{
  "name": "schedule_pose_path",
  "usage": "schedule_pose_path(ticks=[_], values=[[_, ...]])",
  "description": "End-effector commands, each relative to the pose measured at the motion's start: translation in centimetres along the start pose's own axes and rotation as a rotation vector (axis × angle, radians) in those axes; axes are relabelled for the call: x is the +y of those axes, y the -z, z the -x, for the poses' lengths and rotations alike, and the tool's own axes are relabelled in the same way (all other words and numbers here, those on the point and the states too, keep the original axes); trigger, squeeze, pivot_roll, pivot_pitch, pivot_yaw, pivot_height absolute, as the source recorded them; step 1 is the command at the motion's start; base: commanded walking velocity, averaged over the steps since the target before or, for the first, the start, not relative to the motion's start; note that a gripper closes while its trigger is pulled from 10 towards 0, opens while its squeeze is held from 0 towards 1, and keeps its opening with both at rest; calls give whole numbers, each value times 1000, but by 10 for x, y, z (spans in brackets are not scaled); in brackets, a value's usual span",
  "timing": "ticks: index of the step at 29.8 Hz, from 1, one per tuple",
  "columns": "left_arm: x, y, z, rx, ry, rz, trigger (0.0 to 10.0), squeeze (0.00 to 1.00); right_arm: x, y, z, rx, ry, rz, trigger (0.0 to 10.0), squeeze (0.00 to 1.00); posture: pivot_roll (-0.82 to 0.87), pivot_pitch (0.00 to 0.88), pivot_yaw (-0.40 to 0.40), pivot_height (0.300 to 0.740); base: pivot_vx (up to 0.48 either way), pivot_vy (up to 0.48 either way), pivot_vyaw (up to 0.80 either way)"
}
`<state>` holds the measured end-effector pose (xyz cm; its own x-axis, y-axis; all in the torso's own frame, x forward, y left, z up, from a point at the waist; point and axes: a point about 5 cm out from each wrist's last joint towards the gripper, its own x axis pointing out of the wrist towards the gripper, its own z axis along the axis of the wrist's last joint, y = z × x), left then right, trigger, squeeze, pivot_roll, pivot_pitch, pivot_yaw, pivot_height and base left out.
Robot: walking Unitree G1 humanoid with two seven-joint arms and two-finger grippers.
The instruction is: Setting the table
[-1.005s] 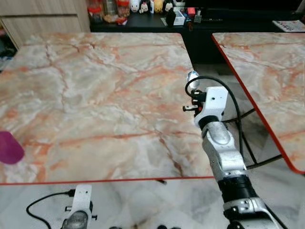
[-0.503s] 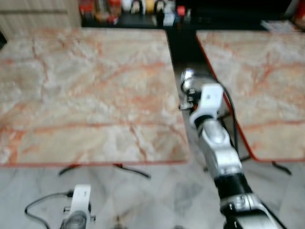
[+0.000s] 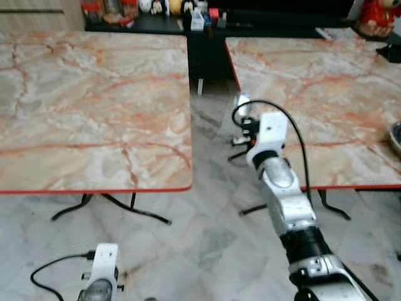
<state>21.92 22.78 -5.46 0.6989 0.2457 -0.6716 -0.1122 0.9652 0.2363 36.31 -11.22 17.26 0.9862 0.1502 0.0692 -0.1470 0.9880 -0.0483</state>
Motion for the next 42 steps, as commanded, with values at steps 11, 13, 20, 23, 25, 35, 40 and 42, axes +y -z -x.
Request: schedule_pose_path(ticks=[11, 13, 20, 23, 25, 35, 40, 42], values=[[-4, 9, 2, 30, 10, -1, 10000, 0, -8, 0, 0, 7, 32, 3, 10000, 0, 19, 138, -20, 740, 327, -347, 64], [-4, 9, 2, 29, 11, -2, 10000, 0, -7, 0, 0, 6, 28, 14, 10000, 0, 19, 138, -20, 740, 334, -341, 0], [-5, 8, 2, 21, 16, 3, 10000, 0, -12, -3, -1, -12, 72, -43, 10000, 0, 20, 141, -20, 740, 186, -381, 0], [-4, 9, 2, 22, 16, 2, 10000, 0, -16, -3, -1, -14, 88, -59, 10000, 0, 20, 141, -20, 740, 0, -437, 0], [-4, 9, 2, 23, 15, 2, 10000, 0, -18, -3, -1, -8, 102, -69, 10000, 0, 19, 139, -21, 740, 0, -448, 0], [-5, 7, 2, 17, 19, 6, 10000, 0, -19, -4, -1, -22, 102, -64, 10000, 0, 17, 140, -21, 740, 0, -470, -369], [-5, 8, 2, 17, 18, 5, 10000, 0, -19, -4, -1, -20, 98, -64, 10000, 0, 15, 140, -20, 740, 0, -461, 0], [-5, 8, 2, 16, 18, 4, 10000, 0, -19, -4, -1, -20, 92, -55, 10000, 0, 14, 140, -19, 740, 0, -433, 0]])
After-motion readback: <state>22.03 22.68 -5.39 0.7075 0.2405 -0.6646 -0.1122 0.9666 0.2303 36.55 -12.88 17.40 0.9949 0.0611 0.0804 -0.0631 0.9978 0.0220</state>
